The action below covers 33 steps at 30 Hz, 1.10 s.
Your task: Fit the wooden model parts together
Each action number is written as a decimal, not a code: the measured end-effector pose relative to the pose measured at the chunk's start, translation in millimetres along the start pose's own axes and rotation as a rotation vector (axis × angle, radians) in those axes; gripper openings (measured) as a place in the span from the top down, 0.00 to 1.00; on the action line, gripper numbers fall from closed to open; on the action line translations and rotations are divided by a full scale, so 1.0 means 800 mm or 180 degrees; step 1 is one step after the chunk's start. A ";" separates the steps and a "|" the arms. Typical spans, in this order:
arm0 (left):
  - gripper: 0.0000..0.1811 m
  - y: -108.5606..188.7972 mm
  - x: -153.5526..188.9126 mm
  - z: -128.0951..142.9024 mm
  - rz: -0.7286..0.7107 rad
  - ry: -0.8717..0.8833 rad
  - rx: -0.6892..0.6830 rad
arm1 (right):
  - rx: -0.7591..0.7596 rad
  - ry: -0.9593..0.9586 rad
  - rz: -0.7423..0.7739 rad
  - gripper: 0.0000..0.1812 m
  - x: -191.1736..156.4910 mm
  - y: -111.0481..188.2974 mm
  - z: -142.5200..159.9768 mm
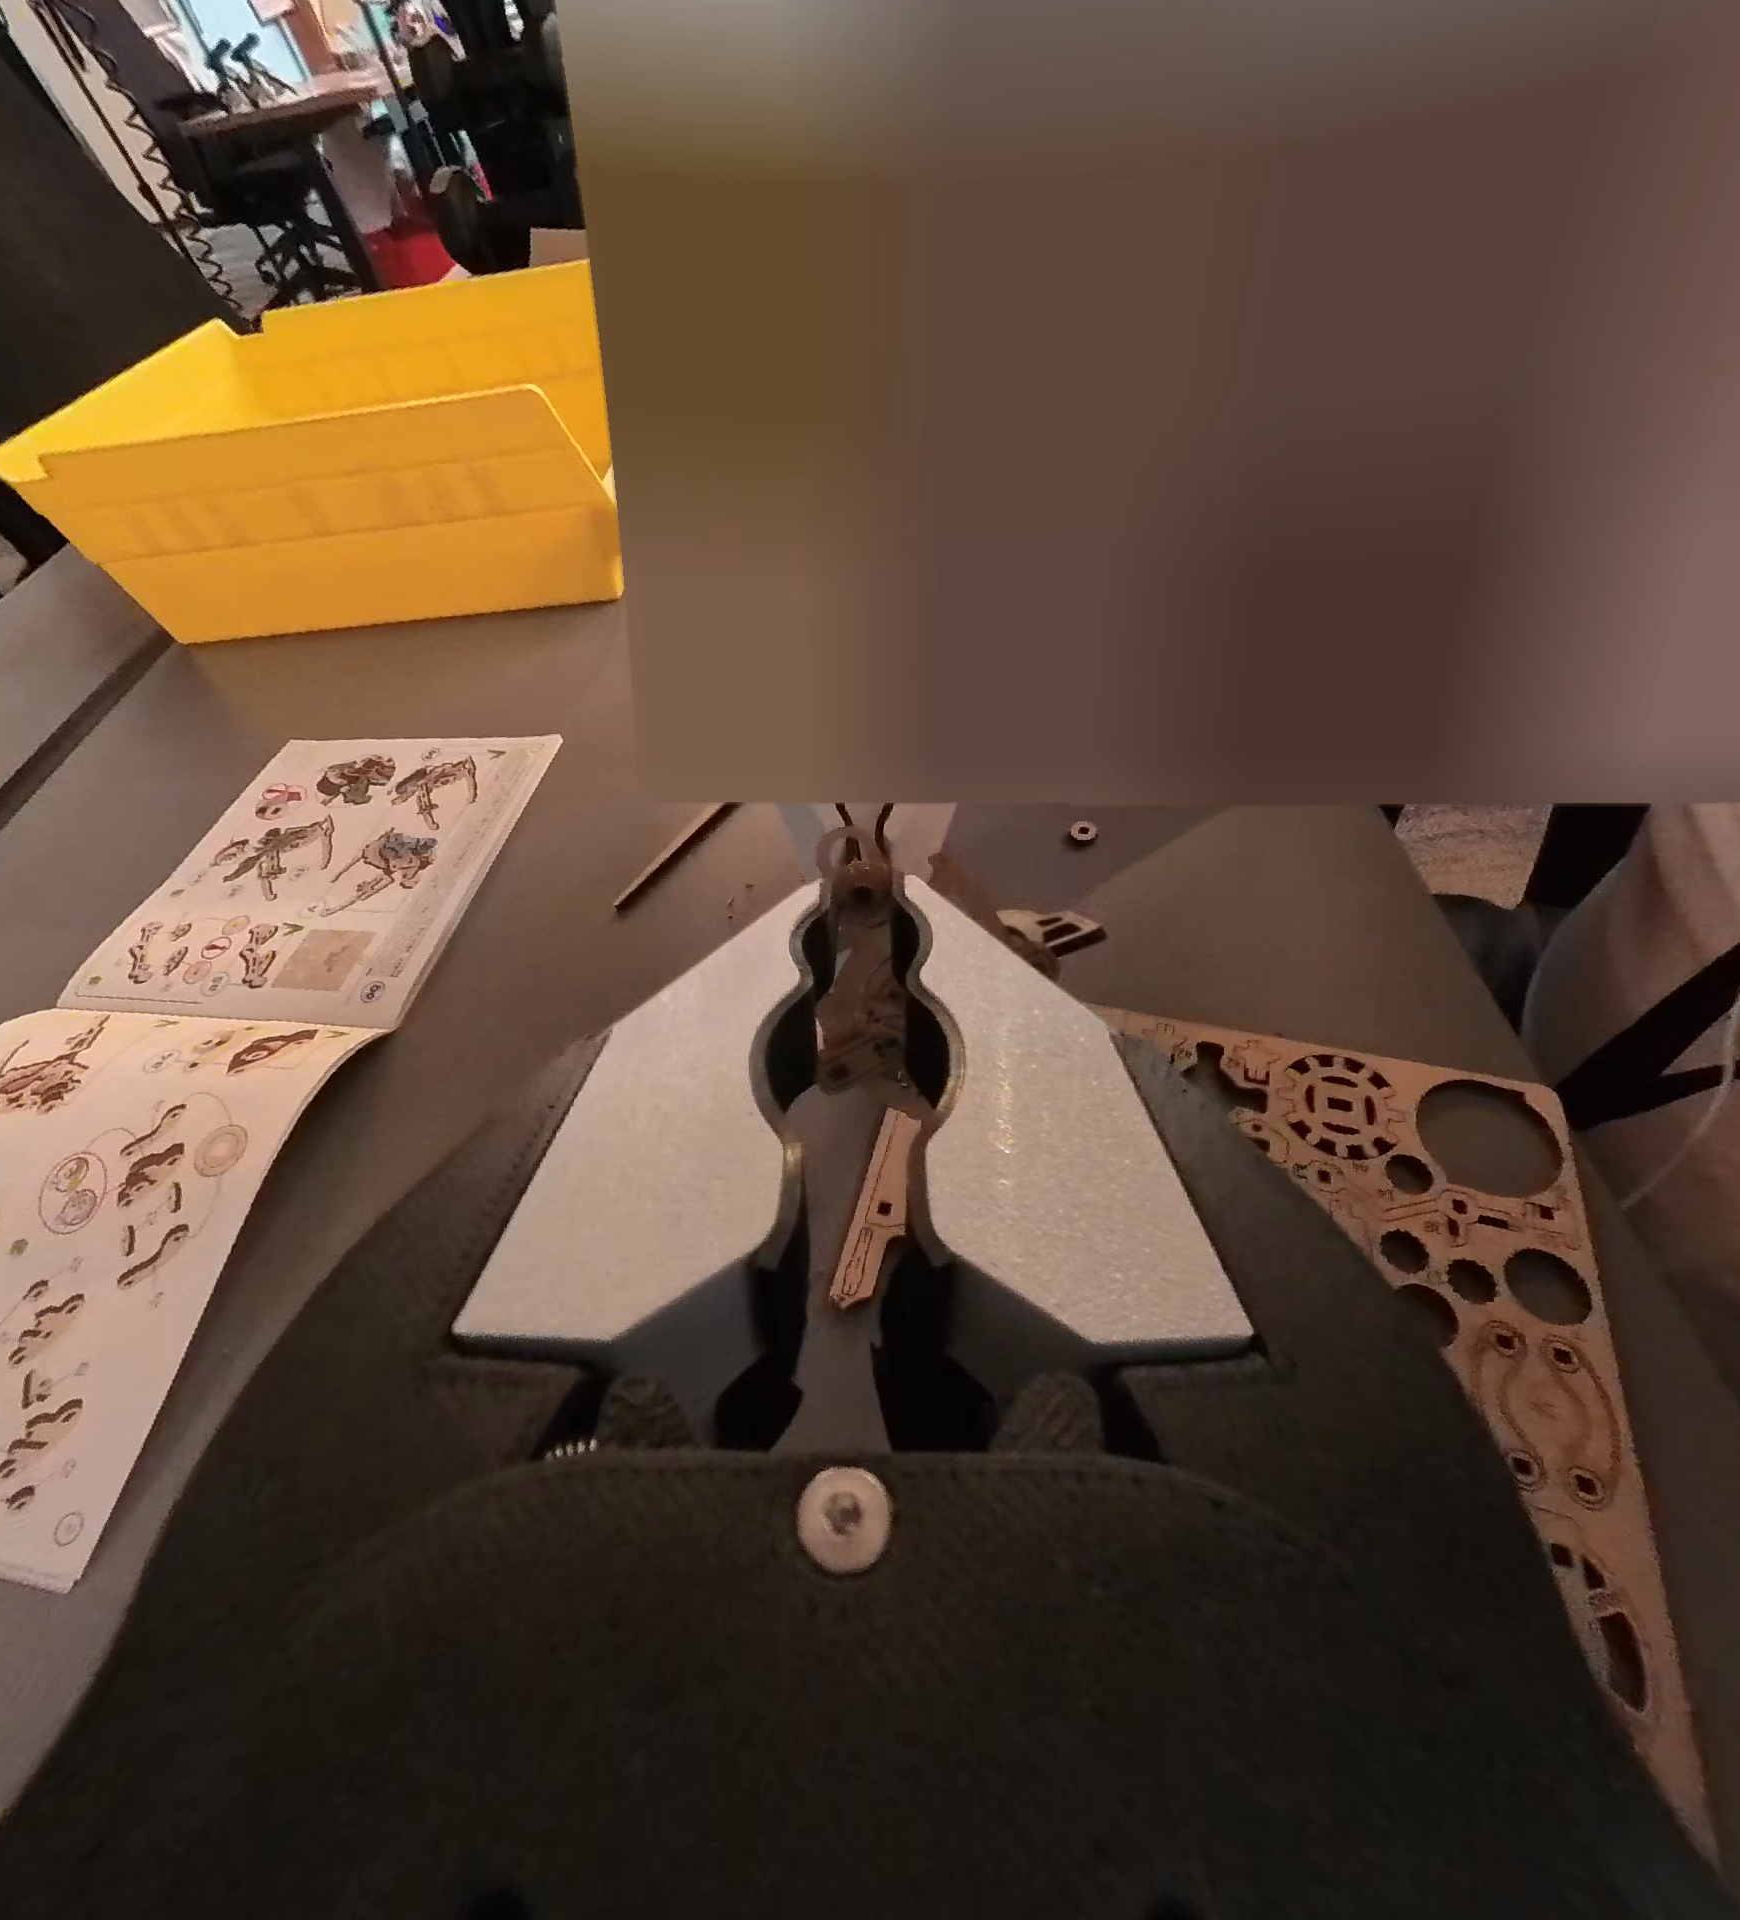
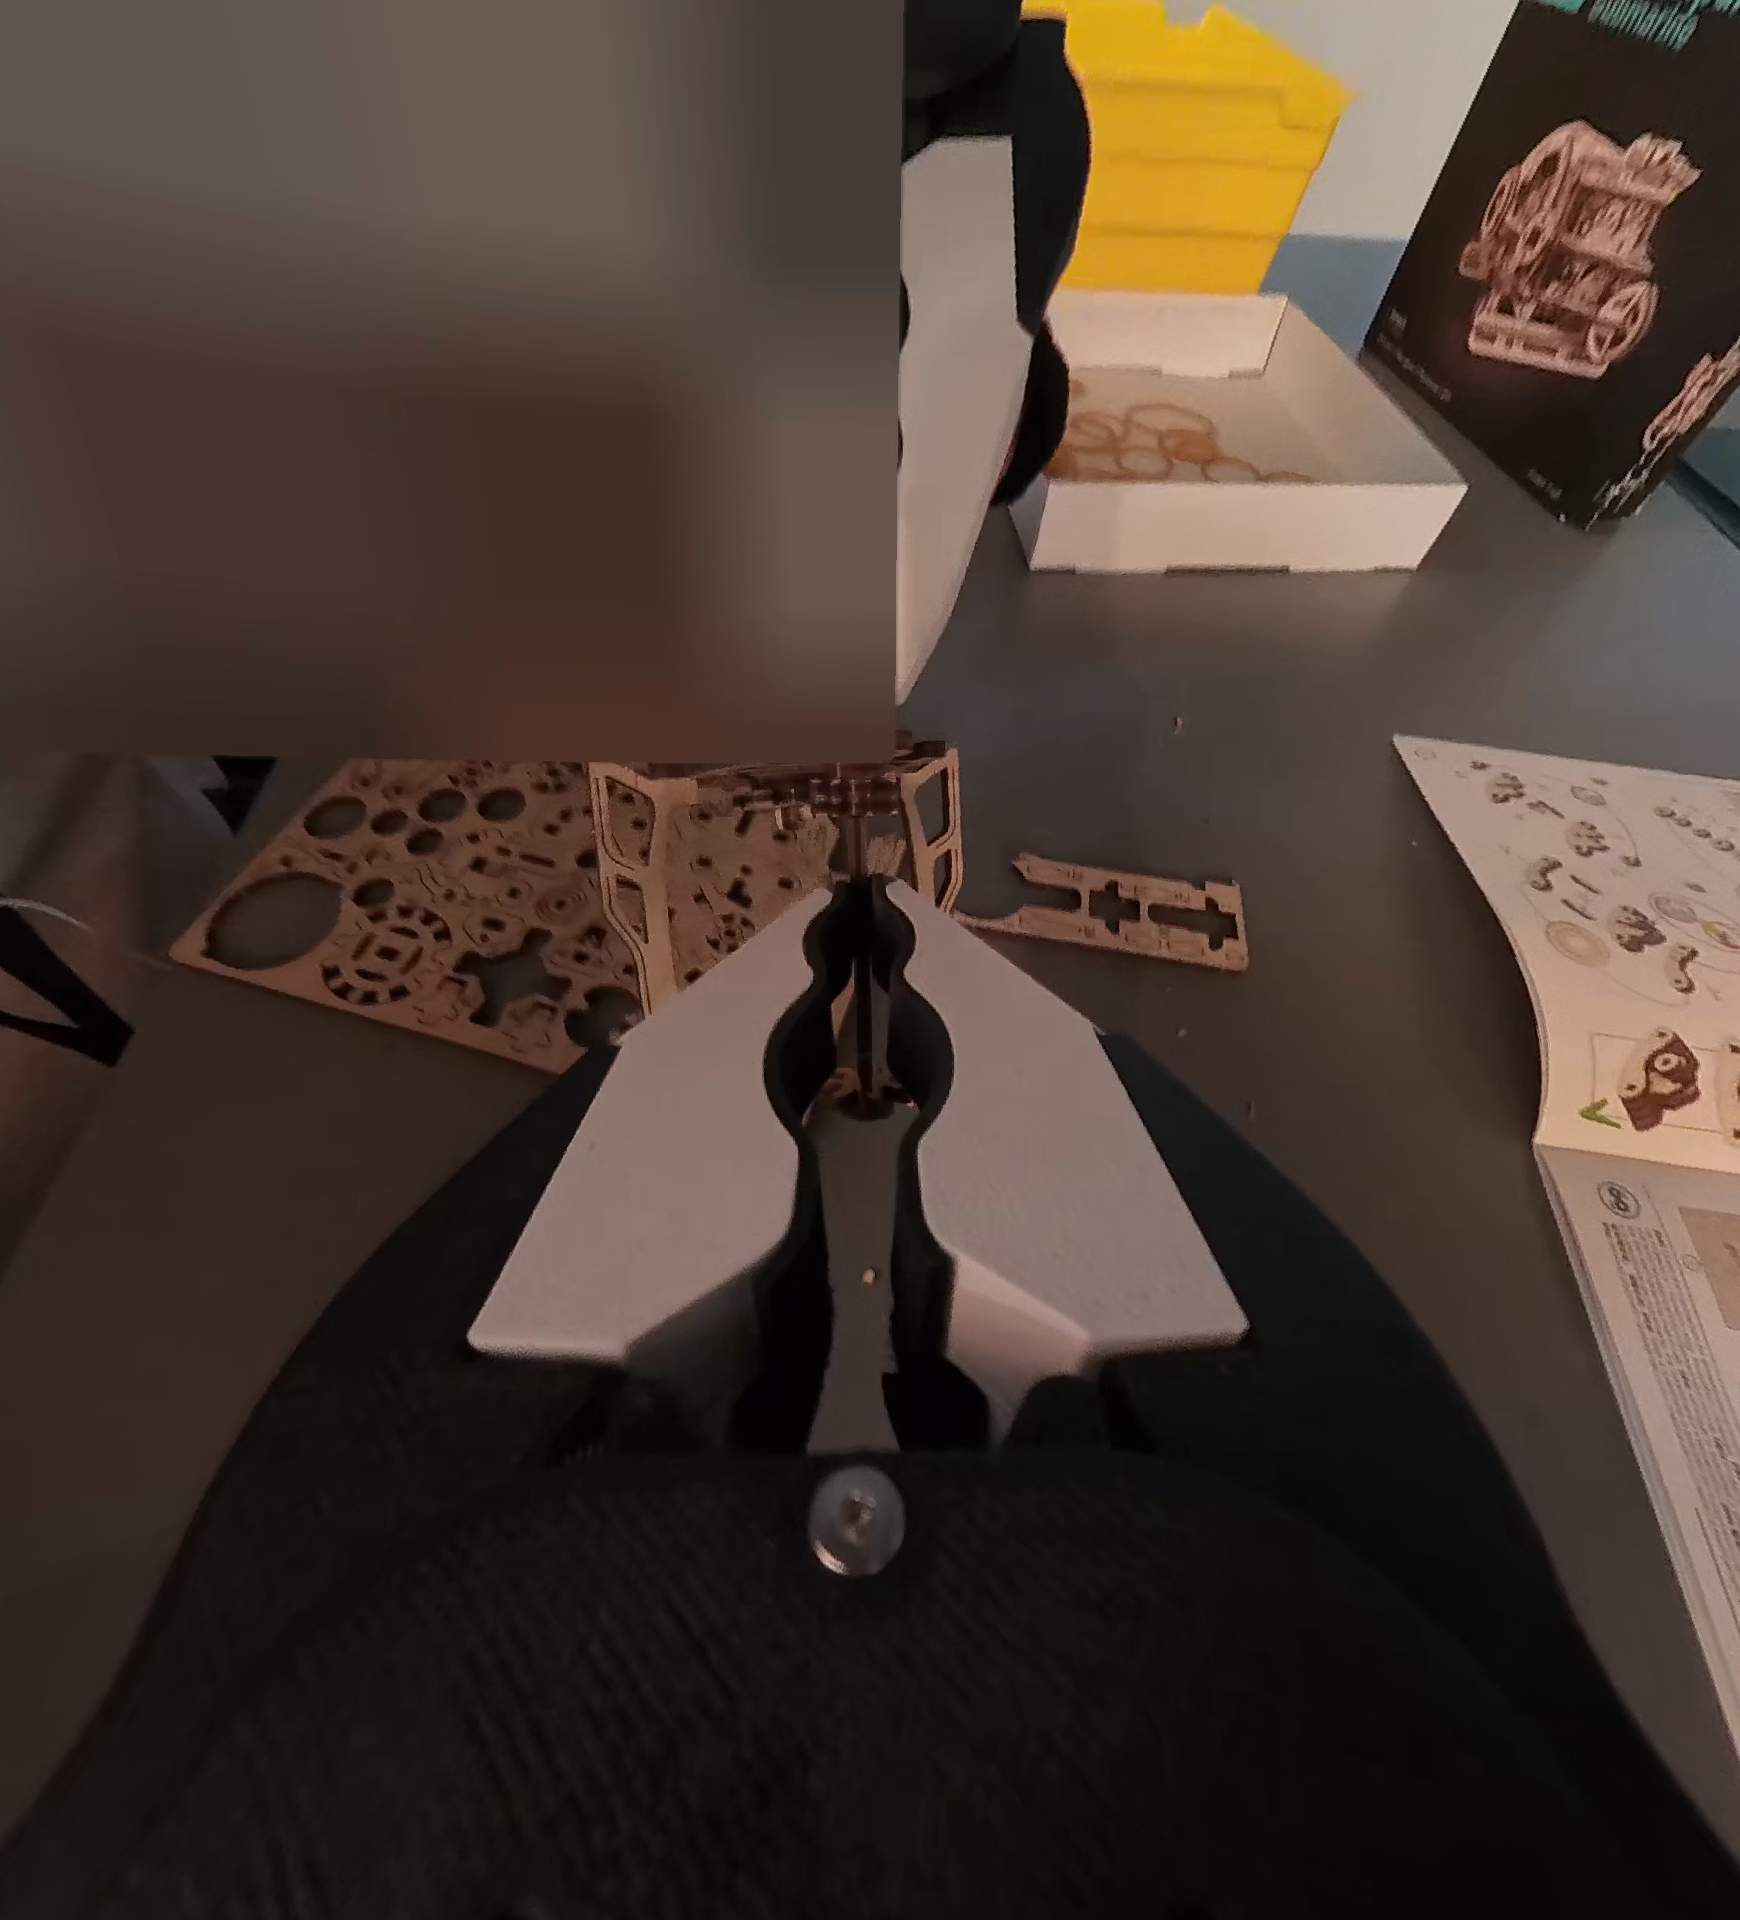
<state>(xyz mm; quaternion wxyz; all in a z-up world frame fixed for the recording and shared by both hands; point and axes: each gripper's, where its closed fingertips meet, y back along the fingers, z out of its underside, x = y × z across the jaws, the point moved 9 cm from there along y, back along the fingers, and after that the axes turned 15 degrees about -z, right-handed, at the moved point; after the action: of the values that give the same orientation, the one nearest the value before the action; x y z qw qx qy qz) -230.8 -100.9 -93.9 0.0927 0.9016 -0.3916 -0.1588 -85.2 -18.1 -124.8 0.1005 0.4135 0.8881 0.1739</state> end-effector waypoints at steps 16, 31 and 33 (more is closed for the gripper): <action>0.96 0.005 -0.007 -0.001 -0.0024 0.0068 -0.0023 | -0.0102 0.0007 0.0102 1.00 0.001 0.000 0.002; 0.99 -0.001 -0.005 0.005 -0.0101 -0.0103 -0.0215 | -0.0161 -0.0086 0.0119 1.00 0.003 -0.002 0.003; 0.98 0.000 -0.006 0.005 -0.0091 -0.0072 -0.0198 | -0.0177 -0.0076 0.0124 1.00 0.003 -0.002 0.003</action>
<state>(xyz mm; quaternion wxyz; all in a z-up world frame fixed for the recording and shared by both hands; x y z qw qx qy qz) -235.0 -97.3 -96.4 0.1140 0.9019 -0.3746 -0.1825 -87.0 -16.5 -127.8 0.1191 0.4298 0.8734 0.1955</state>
